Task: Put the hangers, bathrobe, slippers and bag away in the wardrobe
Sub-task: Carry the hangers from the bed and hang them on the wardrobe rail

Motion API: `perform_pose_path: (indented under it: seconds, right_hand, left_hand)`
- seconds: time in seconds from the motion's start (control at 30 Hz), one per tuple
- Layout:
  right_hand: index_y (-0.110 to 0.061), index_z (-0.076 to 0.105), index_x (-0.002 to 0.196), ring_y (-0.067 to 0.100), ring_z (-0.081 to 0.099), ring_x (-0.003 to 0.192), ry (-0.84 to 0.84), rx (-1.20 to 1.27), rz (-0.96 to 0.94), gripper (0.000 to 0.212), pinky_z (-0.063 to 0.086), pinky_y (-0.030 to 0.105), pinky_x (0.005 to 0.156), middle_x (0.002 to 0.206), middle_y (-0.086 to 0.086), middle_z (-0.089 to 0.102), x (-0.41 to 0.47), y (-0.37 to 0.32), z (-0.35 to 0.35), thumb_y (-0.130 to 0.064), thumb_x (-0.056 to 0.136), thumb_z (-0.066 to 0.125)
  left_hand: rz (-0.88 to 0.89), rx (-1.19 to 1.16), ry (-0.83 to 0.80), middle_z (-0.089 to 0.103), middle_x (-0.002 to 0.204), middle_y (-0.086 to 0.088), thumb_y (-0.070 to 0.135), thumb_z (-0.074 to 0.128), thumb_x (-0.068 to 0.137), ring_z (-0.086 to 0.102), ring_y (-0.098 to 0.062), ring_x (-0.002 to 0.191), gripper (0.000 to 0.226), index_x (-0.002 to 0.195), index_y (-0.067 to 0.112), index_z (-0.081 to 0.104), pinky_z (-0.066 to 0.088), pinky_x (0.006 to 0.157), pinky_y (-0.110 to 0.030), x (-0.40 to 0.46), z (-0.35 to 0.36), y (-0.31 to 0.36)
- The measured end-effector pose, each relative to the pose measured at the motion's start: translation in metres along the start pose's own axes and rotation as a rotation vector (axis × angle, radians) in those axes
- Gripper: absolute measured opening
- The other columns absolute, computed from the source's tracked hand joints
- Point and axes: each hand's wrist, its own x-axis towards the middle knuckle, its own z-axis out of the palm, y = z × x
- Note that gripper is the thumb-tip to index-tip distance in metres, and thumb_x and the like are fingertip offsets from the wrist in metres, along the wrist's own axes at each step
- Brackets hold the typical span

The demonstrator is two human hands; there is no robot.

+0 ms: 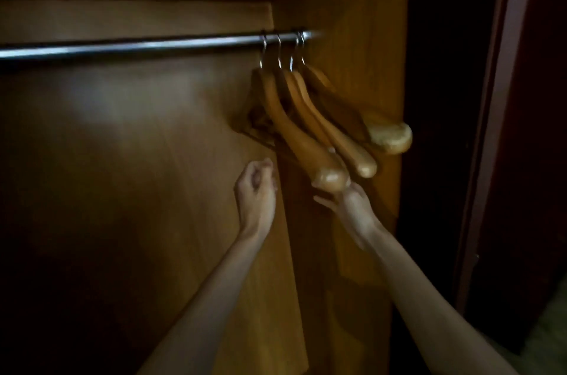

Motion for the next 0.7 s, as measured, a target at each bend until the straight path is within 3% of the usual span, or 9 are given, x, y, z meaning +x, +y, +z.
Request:
perform_pose_path:
  seconds: [0.13, 0.3, 0.4, 0.43, 0.53, 0.63, 0.7]
  right_hand:
    - [-0.021, 0.066, 0.125, 0.009, 0.064, 0.115, 0.056, -0.225, 0.104, 0.029, 0.054, 0.033, 0.096, 0.127, -0.004, 0.065, -0.042, 0.046, -0.023, -0.028, 0.105, 0.047]
    - [-0.013, 0.068, 0.122, 0.014, 0.066, 0.109, 0.146, -0.425, 0.272, 0.025, 0.058, 0.033, 0.090, 0.119, 0.001, 0.068, -0.105, 0.120, -0.066, -0.017, 0.102, 0.053]
    - [-0.013, 0.074, 0.107, 0.015, 0.069, 0.094, 0.229, -0.578, 0.421, 0.017, 0.057, 0.040, 0.085, 0.101, 0.003, 0.073, -0.154, 0.168, -0.095, -0.012, 0.098, 0.059]
    - [-0.016, 0.075, 0.104, 0.010, 0.068, 0.088, 0.246, -0.640, 0.465, 0.017, 0.057, 0.037, 0.081, 0.096, -0.002, 0.072, -0.172, 0.182, -0.104, -0.013, 0.097, 0.060]
    - [-0.022, 0.075, 0.106, -0.004, 0.064, 0.087, 0.310, -0.768, 0.607, 0.019, 0.048, 0.011, 0.073, 0.099, -0.012, 0.071, -0.235, 0.213, -0.121, -0.017, 0.093, 0.063]
    - [-0.018, 0.077, 0.104, 0.008, 0.068, 0.095, 0.446, -0.758, 0.761, 0.019, 0.054, 0.024, 0.085, 0.102, -0.001, 0.076, -0.303, 0.238, -0.135, -0.020, 0.086, 0.072]
    - [-0.018, 0.078, 0.102, 0.005, 0.065, 0.091, 0.542, -0.732, 0.855, 0.020, 0.054, 0.029, 0.089, 0.098, -0.001, 0.076, -0.351, 0.248, -0.141, -0.024, 0.083, 0.078]
  left_hand:
    - [-0.150, 0.067, -0.152, 0.053, 0.066, 0.003, 0.021, 0.056, 0.101, 0.048, -0.013, 0.058, 0.017, 0.086, 0.022, 0.063, 0.040, 0.058, -0.032, -0.044, 0.005, -0.063]
    - [-0.314, 0.219, -0.573, 0.062, 0.073, 0.003, 0.022, 0.059, 0.101, 0.056, -0.003, 0.055, 0.010, 0.098, 0.015, 0.065, 0.044, 0.053, -0.024, -0.122, 0.018, -0.138]
    - [-0.424, 0.272, -0.795, 0.065, 0.077, -0.001, 0.014, 0.058, 0.101, 0.056, 0.003, 0.050, 0.006, 0.099, 0.010, 0.063, 0.044, 0.048, -0.018, -0.172, 0.029, -0.178]
    - [-0.458, 0.283, -0.869, 0.065, 0.077, -0.002, 0.013, 0.059, 0.101, 0.055, 0.002, 0.049, 0.006, 0.099, 0.009, 0.062, 0.043, 0.048, -0.017, -0.189, 0.032, -0.191]
    - [-0.554, 0.349, -1.069, 0.064, 0.073, -0.005, 0.013, 0.059, 0.100, 0.053, -0.001, 0.042, 0.009, 0.098, 0.005, 0.064, 0.040, 0.043, -0.016, -0.242, 0.043, -0.228]
    - [-0.634, 0.406, -1.244, 0.062, 0.069, -0.009, 0.011, 0.060, 0.099, 0.049, -0.002, 0.035, 0.010, 0.095, 0.003, 0.064, 0.036, 0.037, -0.016, -0.299, 0.053, -0.252]
    - [-0.657, 0.444, -1.371, 0.061, 0.065, -0.008, 0.011, 0.061, 0.099, 0.047, -0.002, 0.032, 0.010, 0.094, 0.003, 0.063, 0.035, 0.035, -0.016, -0.339, 0.061, -0.262]
